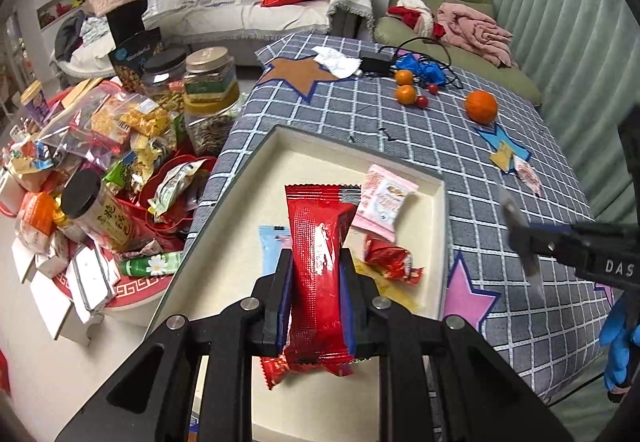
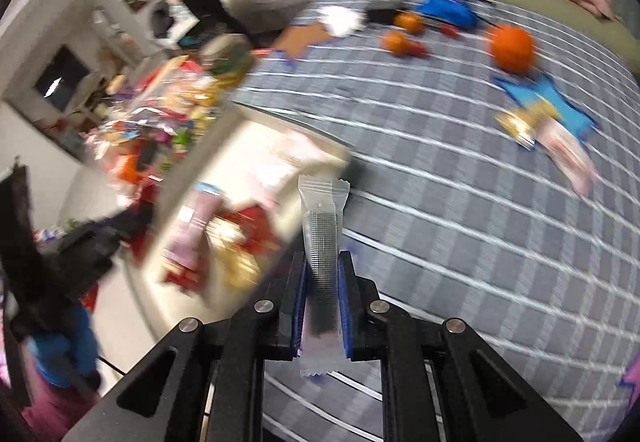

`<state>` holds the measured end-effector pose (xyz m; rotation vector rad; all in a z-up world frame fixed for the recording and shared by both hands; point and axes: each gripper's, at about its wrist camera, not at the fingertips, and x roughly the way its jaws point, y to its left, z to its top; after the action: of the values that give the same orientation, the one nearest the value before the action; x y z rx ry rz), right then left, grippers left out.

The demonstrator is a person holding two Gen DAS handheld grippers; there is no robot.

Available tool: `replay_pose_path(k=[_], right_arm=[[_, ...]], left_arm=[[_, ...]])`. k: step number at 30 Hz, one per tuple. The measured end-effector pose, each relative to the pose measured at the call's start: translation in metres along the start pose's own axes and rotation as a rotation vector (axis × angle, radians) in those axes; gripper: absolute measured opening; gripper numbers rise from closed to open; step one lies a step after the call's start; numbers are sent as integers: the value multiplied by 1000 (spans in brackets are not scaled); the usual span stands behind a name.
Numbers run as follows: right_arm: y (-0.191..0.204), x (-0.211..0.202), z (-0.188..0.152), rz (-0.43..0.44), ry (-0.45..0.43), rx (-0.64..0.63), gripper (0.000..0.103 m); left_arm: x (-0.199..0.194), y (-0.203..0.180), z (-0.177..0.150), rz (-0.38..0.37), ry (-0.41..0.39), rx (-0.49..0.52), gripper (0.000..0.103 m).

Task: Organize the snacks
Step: 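Carry the red bar and clear stick over the white tray, then open both grippers to drop the red bar and clear stick in the tray, then move left gripper to the yellow bar while right approaches the pink cranberry pack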

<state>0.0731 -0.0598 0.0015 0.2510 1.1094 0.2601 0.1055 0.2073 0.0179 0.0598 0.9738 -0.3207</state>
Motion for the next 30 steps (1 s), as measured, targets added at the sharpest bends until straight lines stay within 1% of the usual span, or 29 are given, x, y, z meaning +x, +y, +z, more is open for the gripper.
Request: replay_pose_path(k=[1,5,7,9,11,12,13,14,15,16,18,20,22,26,30], right_arm=[[15,8,9,8,6,-24,16],[46,36,30,38,39,-67,16],[54,47,35,46,54,-74,16],[60,49,36,55,63,-71,16],[59,54,38,69,84,-57,20],[57,56,40,70,91,-46,33],[56,55,40,67,88,-39,67],[54,52,41,55,73,-33,85],[50,47,41,38,49,-29,99],[46,42,41,24,30,-27,99],[34,34,43,15,27,-17,99],[15,25,42,-13,16,6,99],[-8,15,40,-43,5,37,99],[-64,-9,33,-84,-23,130,99],[-121,-40,27,-149,-72,199,99]], left_arm=[[3,2,-1,4,8,-3,23],[10,7,-4,11,29,-9,23],[13,9,-5,15,37,-11,23],[16,11,-6,18,46,-13,23],[18,12,-7,16,52,-15,29],[18,12,-7,14,58,-19,41],[18,12,-6,12,60,-24,59],[17,12,-6,9,58,-29,67],[15,11,-5,-1,50,-33,74],[12,9,-4,-11,45,-34,75],[8,3,0,-31,47,-29,76],[3,-7,4,-49,42,-15,78],[-2,-17,7,-66,40,3,79],[-14,-47,16,-123,48,58,79],[-27,-87,34,-220,61,117,80]])
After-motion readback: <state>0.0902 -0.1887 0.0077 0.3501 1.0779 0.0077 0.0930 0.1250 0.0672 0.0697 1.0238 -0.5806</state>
